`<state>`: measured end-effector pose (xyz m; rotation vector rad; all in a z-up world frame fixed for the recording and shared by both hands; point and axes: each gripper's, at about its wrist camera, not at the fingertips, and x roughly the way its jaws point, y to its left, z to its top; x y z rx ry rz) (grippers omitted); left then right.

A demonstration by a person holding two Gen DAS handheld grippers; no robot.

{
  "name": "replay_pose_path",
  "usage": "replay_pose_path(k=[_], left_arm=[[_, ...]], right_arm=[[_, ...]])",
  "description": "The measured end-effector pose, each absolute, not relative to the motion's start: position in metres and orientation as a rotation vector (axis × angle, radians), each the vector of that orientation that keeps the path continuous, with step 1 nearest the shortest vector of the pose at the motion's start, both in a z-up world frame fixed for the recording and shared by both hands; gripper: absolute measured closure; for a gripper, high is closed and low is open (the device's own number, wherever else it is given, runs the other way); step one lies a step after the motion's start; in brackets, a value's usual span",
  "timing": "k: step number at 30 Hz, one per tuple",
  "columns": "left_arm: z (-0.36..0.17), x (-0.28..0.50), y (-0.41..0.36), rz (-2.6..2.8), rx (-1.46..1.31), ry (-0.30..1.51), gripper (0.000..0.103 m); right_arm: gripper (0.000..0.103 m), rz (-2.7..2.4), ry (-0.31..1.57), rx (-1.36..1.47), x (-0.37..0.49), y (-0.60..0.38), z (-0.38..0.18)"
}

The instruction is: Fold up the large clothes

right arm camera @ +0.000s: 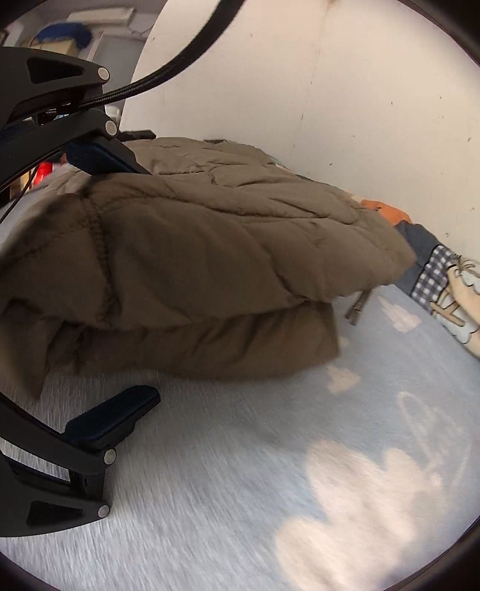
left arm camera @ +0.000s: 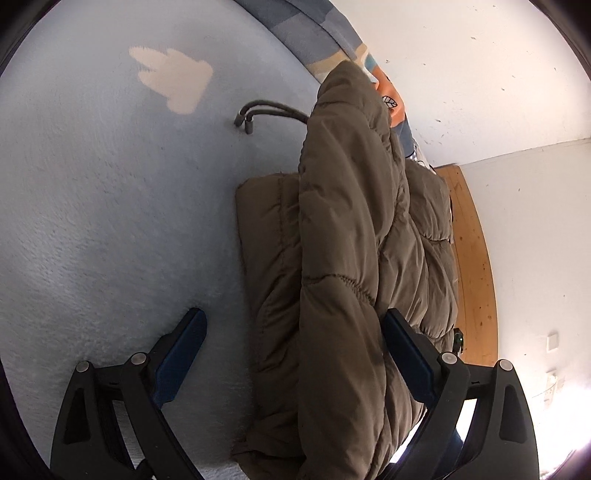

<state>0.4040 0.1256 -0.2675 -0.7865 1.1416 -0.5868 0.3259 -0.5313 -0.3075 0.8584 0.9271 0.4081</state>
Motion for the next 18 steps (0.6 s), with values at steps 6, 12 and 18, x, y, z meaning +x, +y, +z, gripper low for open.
replay_pose_path(k=[6,12,18], left_arm=[[-0.268,0.413,0.127,-0.572,-0.767,1.139,0.008],[-0.270,0.424,0.123,-0.617,-0.765,1.137,0.007],[-0.271,0.438,0.091,-0.654,-0.686,1.138,0.000]], right_arm=[[0.000,0.376,0.917,0.857,0.325,-0.543,-0.310],[0.000,0.406,0.925,0.867,0.336,-0.537,-0.315],[0.000,0.470,0.942,0.843,0.357,-0.526,-0.317]])
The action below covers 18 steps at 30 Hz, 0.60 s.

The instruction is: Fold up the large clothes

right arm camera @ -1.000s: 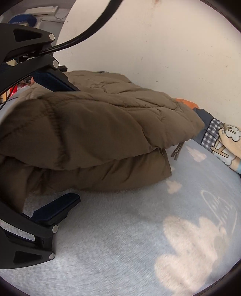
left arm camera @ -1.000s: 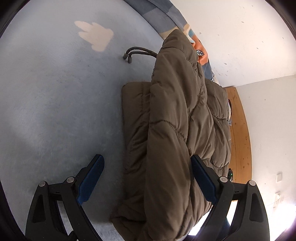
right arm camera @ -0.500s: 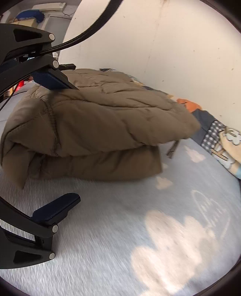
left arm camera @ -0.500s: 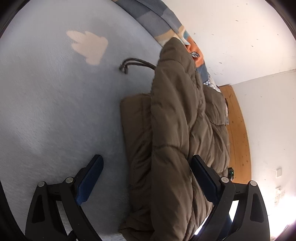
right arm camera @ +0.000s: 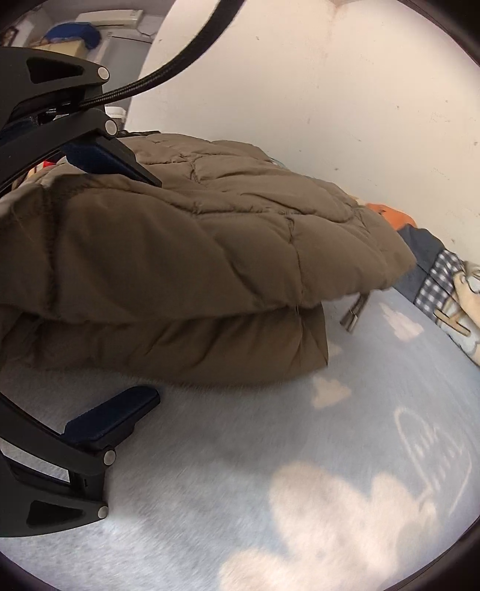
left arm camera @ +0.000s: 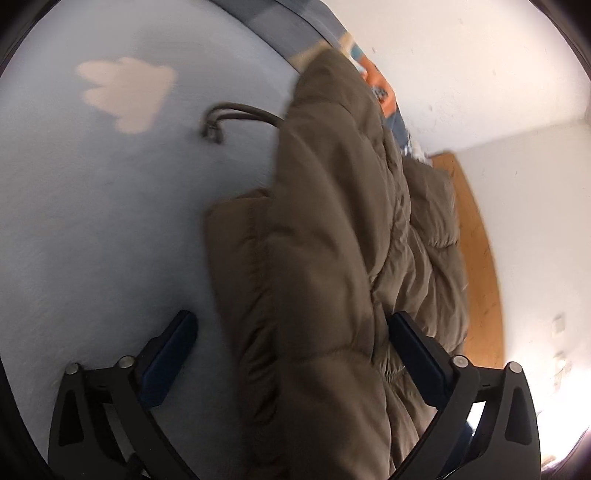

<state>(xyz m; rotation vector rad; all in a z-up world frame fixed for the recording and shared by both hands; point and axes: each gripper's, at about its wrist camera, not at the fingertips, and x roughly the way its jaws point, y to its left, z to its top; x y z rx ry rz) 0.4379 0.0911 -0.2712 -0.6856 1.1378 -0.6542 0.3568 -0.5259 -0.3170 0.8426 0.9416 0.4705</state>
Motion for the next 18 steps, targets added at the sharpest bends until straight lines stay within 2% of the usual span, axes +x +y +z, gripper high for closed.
replay_pose_path(k=[2,3,4,5,6,7,10,13,18], left_arm=[[-0.269,0.441,0.076,-0.685,-0.635,1.130,0.000],[-0.269,0.442,0.073,-0.683,-0.617,1.132,0.005],[-0.268,0.443,0.072,-0.684,-0.615,1.133,0.018],[-0.266,0.445,0.073,-0.684,-0.627,1.131,0.025],[-0.263,0.446,0.074,-0.684,-0.639,1.127,0.038],[-0.258,0.446,0.073,-0.683,-0.640,1.119,0.046],[-0.235,0.442,0.066,-0.635,-0.545,1.090,0.059],[-0.214,0.428,0.065,-0.613,-0.506,1.042,0.064],[-0.192,0.411,0.065,-0.598,-0.477,1.034,0.065]], right_arm=[[0.000,0.483,0.954,0.817,0.365,-0.516,-0.317],[0.002,0.482,0.964,0.788,0.370,-0.509,-0.316],[0.010,0.490,0.969,0.774,0.373,-0.503,-0.315],[0.017,0.495,0.970,0.757,0.375,-0.500,-0.314],[0.029,0.504,0.966,0.754,0.376,-0.499,-0.312],[0.040,0.511,0.957,0.767,0.375,-0.499,-0.311],[0.056,0.457,0.959,0.716,0.370,-0.497,-0.297],[0.065,0.407,0.935,0.626,0.363,-0.487,-0.275],[0.070,0.395,0.874,0.571,0.340,-0.481,-0.241]])
